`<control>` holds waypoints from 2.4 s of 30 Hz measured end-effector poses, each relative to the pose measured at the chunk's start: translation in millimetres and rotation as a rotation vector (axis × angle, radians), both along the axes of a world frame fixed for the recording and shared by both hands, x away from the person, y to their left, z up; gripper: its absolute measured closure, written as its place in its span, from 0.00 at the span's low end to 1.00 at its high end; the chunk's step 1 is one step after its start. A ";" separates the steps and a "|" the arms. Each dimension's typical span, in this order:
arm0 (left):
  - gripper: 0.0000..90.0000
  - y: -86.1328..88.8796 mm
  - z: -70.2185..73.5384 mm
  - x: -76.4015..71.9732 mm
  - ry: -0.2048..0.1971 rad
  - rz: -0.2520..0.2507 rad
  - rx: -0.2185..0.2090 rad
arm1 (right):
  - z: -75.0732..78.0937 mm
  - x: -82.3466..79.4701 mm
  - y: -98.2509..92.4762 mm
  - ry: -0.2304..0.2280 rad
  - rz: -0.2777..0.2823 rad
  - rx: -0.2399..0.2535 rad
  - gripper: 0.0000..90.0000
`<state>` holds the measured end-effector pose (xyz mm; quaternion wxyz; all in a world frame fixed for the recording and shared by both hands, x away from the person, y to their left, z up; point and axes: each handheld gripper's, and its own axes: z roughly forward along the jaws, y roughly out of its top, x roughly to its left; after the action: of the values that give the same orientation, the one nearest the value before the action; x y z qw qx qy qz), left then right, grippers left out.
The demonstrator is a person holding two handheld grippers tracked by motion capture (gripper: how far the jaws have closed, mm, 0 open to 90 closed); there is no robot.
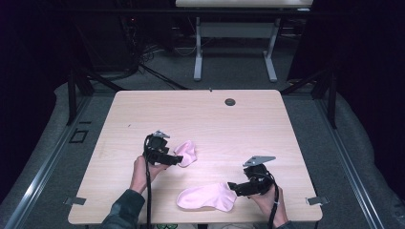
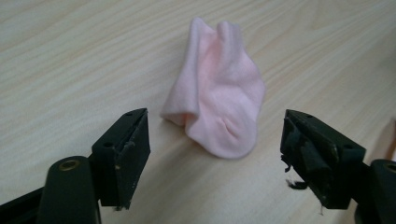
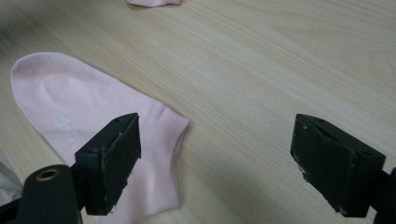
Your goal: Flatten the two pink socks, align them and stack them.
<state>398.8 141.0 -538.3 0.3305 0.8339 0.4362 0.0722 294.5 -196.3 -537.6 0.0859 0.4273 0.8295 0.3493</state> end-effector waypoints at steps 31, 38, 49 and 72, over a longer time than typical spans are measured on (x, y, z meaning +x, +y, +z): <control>0.95 -60.9 43.1 -43.9 -0.051 -0.033 -0.056 | 7.5 6.5 -10.1 -0.003 -0.051 0.019 0.28; 0.94 -89.3 19.1 -51.9 0.021 -0.069 -0.065 | 8.7 11.2 -5.2 0.002 -0.054 0.012 0.29; 0.53 -93.1 8.1 -51.6 0.058 -0.110 -0.136 | -4.6 18.9 14.7 0.025 -0.020 -0.023 0.29; 0.76 -92.3 -19.7 -37.0 0.056 -0.292 -0.061 | -16.3 32.3 40.3 0.067 -0.058 0.014 0.49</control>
<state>361.8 48.7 -558.0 0.3502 0.8797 0.3213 -0.0134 326.8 -156.0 -553.9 0.0651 0.4633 0.8167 0.3379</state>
